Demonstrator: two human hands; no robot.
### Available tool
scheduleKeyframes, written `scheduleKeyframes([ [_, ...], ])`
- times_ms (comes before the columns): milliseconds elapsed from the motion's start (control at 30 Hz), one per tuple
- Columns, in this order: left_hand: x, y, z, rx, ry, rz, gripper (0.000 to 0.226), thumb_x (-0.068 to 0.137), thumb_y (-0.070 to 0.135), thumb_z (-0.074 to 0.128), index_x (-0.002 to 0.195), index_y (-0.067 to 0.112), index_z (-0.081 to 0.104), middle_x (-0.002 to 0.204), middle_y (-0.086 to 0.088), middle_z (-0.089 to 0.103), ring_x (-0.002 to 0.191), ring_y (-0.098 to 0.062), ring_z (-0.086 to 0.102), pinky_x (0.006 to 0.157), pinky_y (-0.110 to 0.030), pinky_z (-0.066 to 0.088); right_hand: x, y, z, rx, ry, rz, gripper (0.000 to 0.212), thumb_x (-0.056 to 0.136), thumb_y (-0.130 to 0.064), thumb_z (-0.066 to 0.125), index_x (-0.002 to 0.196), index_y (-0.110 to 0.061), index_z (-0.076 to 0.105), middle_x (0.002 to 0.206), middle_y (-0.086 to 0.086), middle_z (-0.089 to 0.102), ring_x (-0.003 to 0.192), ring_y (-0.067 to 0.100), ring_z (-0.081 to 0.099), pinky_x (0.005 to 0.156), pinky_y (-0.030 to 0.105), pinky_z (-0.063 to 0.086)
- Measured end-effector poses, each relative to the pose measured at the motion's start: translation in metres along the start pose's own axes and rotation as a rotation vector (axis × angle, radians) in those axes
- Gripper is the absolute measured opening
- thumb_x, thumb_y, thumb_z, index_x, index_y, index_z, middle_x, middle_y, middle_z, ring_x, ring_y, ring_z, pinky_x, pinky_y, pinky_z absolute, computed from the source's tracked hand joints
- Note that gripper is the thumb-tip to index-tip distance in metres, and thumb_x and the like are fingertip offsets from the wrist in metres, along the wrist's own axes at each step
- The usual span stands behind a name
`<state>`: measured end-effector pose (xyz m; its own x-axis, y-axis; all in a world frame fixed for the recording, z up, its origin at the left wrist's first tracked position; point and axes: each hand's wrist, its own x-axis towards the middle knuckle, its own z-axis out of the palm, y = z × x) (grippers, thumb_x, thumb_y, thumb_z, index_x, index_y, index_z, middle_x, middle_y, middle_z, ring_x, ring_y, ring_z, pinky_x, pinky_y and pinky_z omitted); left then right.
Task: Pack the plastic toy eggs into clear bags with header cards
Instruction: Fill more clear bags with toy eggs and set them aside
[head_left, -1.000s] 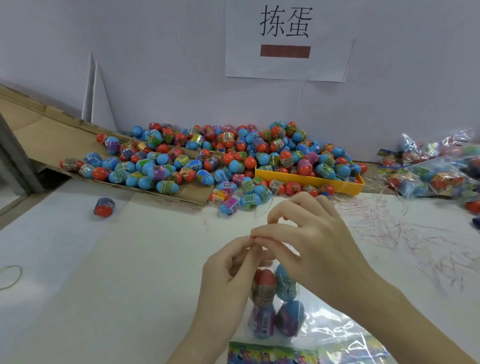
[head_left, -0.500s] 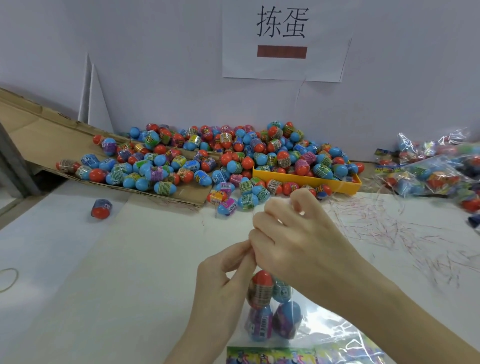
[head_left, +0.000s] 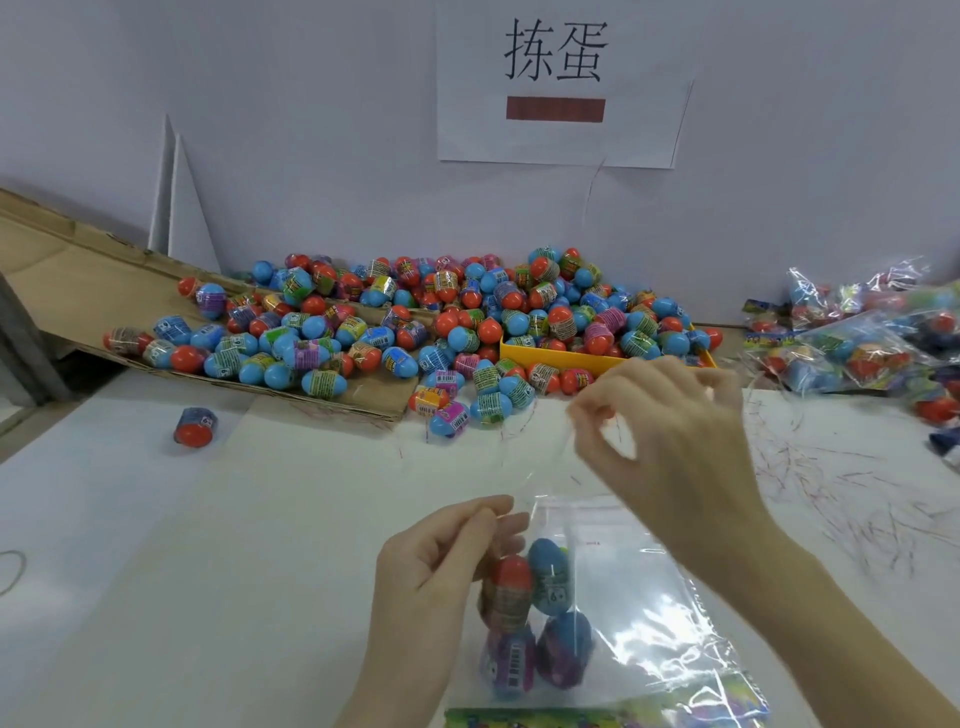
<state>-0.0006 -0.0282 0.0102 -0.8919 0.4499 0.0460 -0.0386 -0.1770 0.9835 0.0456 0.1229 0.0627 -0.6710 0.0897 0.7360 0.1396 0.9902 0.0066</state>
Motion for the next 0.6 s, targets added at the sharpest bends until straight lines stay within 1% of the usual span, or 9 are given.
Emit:
scheduleKeyframes([
  [67,0.001,-0.002,-0.004,-0.026,0.008,-0.031,0.024,0.087,0.002,0.052,0.08,0.013,0.072,0.073,-0.005,0.074,0.067,-0.019,0.072,0.055,-0.016,0.052,0.001,0.021,-0.003,0.102,-0.018,0.125,0.015,0.082,-0.025,0.056,0.071,-0.017,0.064,0.072,-0.005,0.062,0.067,0.016,0.054,0.072,0.028,0.021],
  [100,0.002,-0.003,-0.005,-0.036,0.007,-0.043,0.024,0.087,0.003,0.052,0.081,0.014,0.072,0.074,-0.005,0.074,0.067,-0.019,0.072,0.055,-0.015,0.052,0.001,0.034,-0.003,0.147,-0.047,0.201,0.012,0.082,-0.023,0.061,0.071,-0.018,0.063,0.072,-0.005,0.06,0.069,0.016,0.053,0.074,0.031,0.025],
  [200,0.004,-0.004,-0.008,-0.039,0.014,-0.058,0.024,0.089,0.004,0.051,0.082,0.014,0.071,0.074,-0.005,0.074,0.067,-0.017,0.072,0.054,-0.015,0.051,-0.001,0.082,-0.005,0.221,-0.167,0.483,0.007,0.084,-0.02,0.059,0.08,-0.016,0.064,0.081,0.002,0.062,0.075,0.02,0.053,0.08,0.051,0.042],
  [267,0.006,-0.005,-0.008,-0.042,0.029,-0.068,0.024,0.089,0.004,0.05,0.082,0.014,0.071,0.073,-0.006,0.074,0.066,-0.016,0.071,0.053,-0.015,0.051,-0.007,0.119,-0.011,0.072,-0.229,0.683,0.018,0.088,-0.022,0.056,0.091,-0.009,0.067,0.094,0.012,0.065,0.083,0.025,0.055,0.088,0.053,0.04],
  [333,0.007,-0.006,-0.009,-0.053,0.03,-0.088,0.024,0.089,0.005,0.05,0.082,0.014,0.071,0.073,-0.006,0.074,0.065,-0.016,0.071,0.052,-0.015,0.051,-0.013,0.15,-0.021,-0.194,-0.299,0.735,0.025,0.09,-0.027,0.056,0.102,-0.009,0.068,0.1,0.015,0.064,0.089,0.031,0.056,0.09,0.048,0.038],
  [400,0.009,-0.007,-0.009,-0.056,0.027,-0.098,0.024,0.089,0.005,0.049,0.082,0.014,0.071,0.074,-0.006,0.074,0.065,-0.015,0.071,0.051,-0.015,0.051,-0.011,0.168,-0.031,-0.262,-0.4,0.736,0.033,0.087,-0.033,0.058,0.116,-0.018,0.064,0.094,0.01,0.064,0.082,0.031,0.057,0.077,0.04,0.044],
  [500,0.012,-0.008,-0.009,-0.061,0.021,-0.101,0.024,0.089,0.005,0.049,0.084,0.013,0.071,0.074,-0.007,0.074,0.064,-0.015,0.071,0.05,-0.015,0.051,-0.001,0.177,-0.05,0.135,-0.67,0.716,0.047,0.081,-0.044,0.051,0.127,-0.04,0.041,0.08,-0.005,0.063,0.064,0.015,0.055,0.051,0.024,0.042],
  [533,0.012,-0.008,-0.009,-0.063,0.017,-0.099,0.024,0.089,0.005,0.049,0.084,0.013,0.071,0.074,-0.007,0.074,0.064,-0.015,0.071,0.05,-0.015,0.051,0.002,0.178,-0.057,0.386,-0.679,0.768,0.048,0.078,-0.049,0.043,0.126,-0.044,0.042,0.077,-0.002,0.067,0.056,0.014,0.055,0.047,0.022,0.042],
  [600,0.013,-0.008,-0.009,-0.067,0.011,-0.098,0.024,0.088,0.005,0.049,0.083,0.013,0.071,0.075,-0.009,0.074,0.064,-0.016,0.071,0.05,-0.016,0.051,0.001,0.183,-0.063,0.785,-0.669,0.935,0.057,0.076,-0.061,0.028,0.12,-0.04,0.056,0.063,0.009,0.068,0.038,0.013,0.048,0.04,0.018,0.041],
])
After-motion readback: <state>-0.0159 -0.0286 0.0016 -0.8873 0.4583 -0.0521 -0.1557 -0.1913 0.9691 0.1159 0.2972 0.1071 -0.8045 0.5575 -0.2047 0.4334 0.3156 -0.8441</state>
